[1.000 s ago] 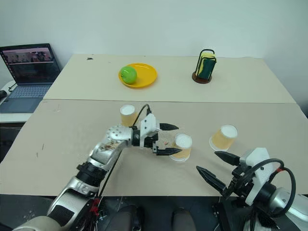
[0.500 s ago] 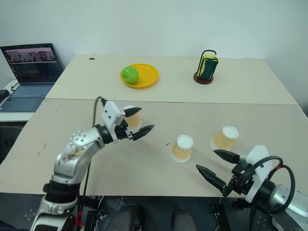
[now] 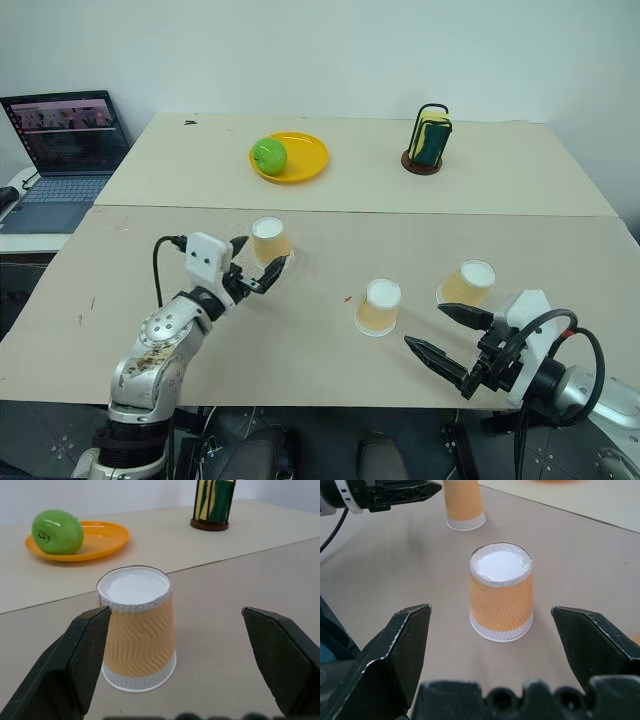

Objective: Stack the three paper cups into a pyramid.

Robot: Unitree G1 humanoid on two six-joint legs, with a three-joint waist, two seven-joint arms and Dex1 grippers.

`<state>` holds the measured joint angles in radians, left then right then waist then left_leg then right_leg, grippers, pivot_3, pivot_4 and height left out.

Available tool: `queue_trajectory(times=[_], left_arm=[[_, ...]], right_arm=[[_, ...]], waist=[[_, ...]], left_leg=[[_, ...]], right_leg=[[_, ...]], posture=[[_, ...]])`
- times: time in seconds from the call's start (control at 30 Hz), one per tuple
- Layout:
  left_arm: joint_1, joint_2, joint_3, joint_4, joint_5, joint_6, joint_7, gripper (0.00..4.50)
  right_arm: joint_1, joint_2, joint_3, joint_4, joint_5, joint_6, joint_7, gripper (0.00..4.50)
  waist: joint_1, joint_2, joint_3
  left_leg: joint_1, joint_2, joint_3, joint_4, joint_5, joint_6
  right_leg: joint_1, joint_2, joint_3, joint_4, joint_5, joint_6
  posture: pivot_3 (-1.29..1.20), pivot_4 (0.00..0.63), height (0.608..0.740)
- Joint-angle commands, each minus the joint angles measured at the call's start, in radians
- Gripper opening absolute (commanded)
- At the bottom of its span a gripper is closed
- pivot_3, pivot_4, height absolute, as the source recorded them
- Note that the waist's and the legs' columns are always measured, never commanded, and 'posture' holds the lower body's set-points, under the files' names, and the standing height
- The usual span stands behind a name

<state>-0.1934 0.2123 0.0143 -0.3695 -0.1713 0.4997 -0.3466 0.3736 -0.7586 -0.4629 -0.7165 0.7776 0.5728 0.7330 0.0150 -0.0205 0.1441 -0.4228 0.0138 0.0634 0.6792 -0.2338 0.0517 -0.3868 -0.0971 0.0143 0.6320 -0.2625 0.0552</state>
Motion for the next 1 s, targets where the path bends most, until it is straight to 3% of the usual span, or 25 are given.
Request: queue_trajectory(times=[0.03,0.4,1.0], left_arm=[[-0.050,0.004,0.026,0.034,-0.011,-0.015,0.015,4.47],[-0.228,0.013,0.046,0.250,-0.051,-0.014,-0.017,4.47],[-0.323,0.012,0.006,0.423,-0.033,-0.083,-0.071,4.47]], right_arm=[[-0.007,-0.004,-0.010,-0.015,-0.002,-0.010,0.003,4.50],[0.007,0.012,-0.018,-0.037,0.002,-0.011,-0.018,4.50],[0.072,0.034,-0.056,-0.084,0.013,-0.010,-0.048,4.50]], waist=[[0.002,0.000,0.000],[0.000,0.000,0.000],[0.000,0.000,0.000]], left_leg=[[0.000,0.000,0.000,0.000,0.000,0.000],[0.000,0.000,0.000,0.000,0.000,0.000],[0.000,0.000,0.000,0.000,0.000,0.000]], right_leg=[[0.000,0.000,0.000,0.000,0.000,0.000],[0.000,0.001,0.000,0.000,0.000,0.000],[0.000,0.000,0.000,0.000,0.000,0.001]], posture=[[0.00,0.150,0.735],[0.00,0.150,0.735],[0.00,0.150,0.735]])
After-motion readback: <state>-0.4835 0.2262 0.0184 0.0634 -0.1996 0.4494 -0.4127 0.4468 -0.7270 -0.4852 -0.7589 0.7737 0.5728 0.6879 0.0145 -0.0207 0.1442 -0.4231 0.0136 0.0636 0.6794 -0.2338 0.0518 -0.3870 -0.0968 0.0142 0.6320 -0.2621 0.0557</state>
